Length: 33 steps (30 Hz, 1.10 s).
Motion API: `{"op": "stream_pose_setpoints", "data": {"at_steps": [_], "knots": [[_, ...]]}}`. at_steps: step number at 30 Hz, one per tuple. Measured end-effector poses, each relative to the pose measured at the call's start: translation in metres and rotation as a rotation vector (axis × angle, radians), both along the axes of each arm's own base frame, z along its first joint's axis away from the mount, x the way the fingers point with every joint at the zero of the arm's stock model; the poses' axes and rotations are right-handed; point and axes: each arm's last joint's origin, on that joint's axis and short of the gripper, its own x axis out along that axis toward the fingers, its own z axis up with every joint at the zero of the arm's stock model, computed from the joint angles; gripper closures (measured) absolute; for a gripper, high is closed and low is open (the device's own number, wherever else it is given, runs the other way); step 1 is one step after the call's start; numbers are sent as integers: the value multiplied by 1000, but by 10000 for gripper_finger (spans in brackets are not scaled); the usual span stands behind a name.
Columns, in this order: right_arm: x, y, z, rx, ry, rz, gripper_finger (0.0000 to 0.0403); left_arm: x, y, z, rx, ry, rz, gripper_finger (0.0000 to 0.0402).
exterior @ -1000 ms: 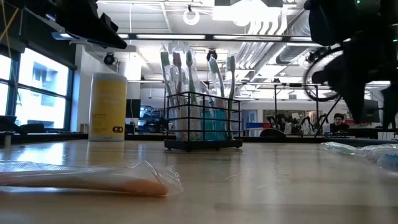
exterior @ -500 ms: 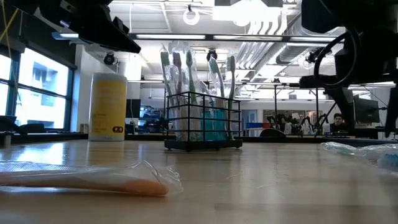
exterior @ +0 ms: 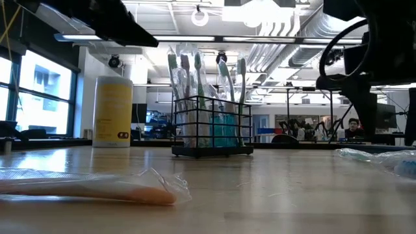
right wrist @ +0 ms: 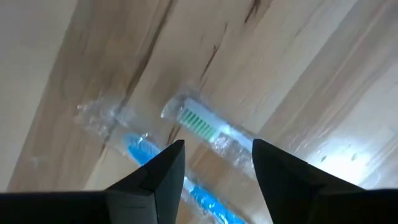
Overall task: Pick & Place toothbrushing station
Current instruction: Put the blue toothbrush into the wire organizer
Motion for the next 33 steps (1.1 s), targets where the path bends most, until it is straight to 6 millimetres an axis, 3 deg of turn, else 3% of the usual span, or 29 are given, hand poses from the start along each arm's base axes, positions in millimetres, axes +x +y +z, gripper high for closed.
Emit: {"op": "stream_pose_setpoints", "data": {"at_steps": [8, 20, 27, 33], "knots": [[-7, 6, 0, -28, 50, 165, 223, 2, 1, 7, -9, -78, 36, 343], [-18, 1, 0, -40, 187, 241, 223, 2, 1, 10, 1, -104, 35, 343], [-33, -6, -26, 47, 244, 215, 223, 2, 1, 10, -28, -111, 42, 343], [-39, -9, -43, 60, 190, 139, 223, 2, 1, 10, -26, -111, 44, 343]]}}
